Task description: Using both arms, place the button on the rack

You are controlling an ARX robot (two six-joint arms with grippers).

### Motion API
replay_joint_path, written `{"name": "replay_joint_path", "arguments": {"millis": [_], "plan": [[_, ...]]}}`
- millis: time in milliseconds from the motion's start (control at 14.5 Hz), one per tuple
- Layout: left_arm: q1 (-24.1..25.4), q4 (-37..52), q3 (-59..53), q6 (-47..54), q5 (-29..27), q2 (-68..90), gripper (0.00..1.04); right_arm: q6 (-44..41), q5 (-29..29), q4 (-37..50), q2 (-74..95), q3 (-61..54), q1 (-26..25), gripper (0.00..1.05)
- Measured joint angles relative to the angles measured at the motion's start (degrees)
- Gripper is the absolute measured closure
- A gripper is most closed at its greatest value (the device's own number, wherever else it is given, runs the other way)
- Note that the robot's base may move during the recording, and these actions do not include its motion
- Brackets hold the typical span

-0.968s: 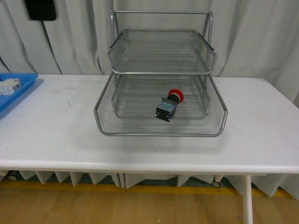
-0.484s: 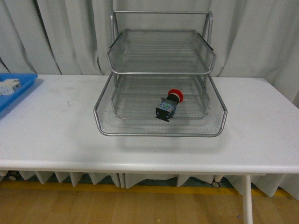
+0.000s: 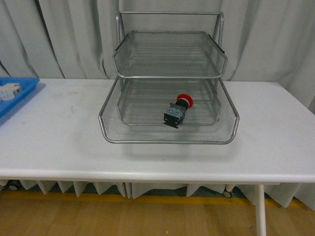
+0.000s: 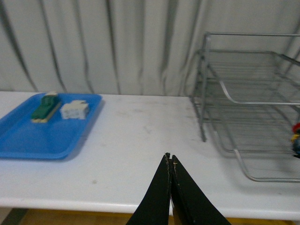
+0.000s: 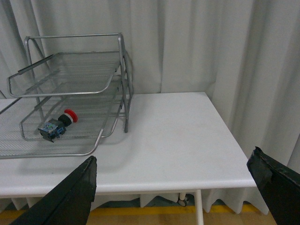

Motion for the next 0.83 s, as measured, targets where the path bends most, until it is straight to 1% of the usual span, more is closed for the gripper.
{"name": "replay_joint_path", "arguments": {"millis": [69, 138, 207, 484, 829], "plan": [[0.5, -1.66, -0.66, -0.07, -0.28, -2.54, 1.03, 0.0, 0.0, -0.04, 0.0, 0.0, 0.0, 0.06], [0.0, 1.84, -2.51, -0.07, 0.48, -2.91, 1.03, 0.0, -0.07, -0.02, 0.0, 0.0, 0.0, 0.06], [0.02, -2.05, -3.48, -0.07, 0.46, -4.63, 1.03, 0.0, -0.07, -0.02, 0.0, 0.0, 0.0, 0.06], [0.02, -10.91, -3.5, -0.07, 0.44, -15.28, 1.03, 0.0, -0.07, -0.02, 0.0, 0.0, 0.0, 0.06], [0.02, -20.0, -3.5, -0.07, 0.44, -24.7, 1.03, 0.0, -0.07, -0.02, 0.0, 0.0, 0.0, 0.06]]}}
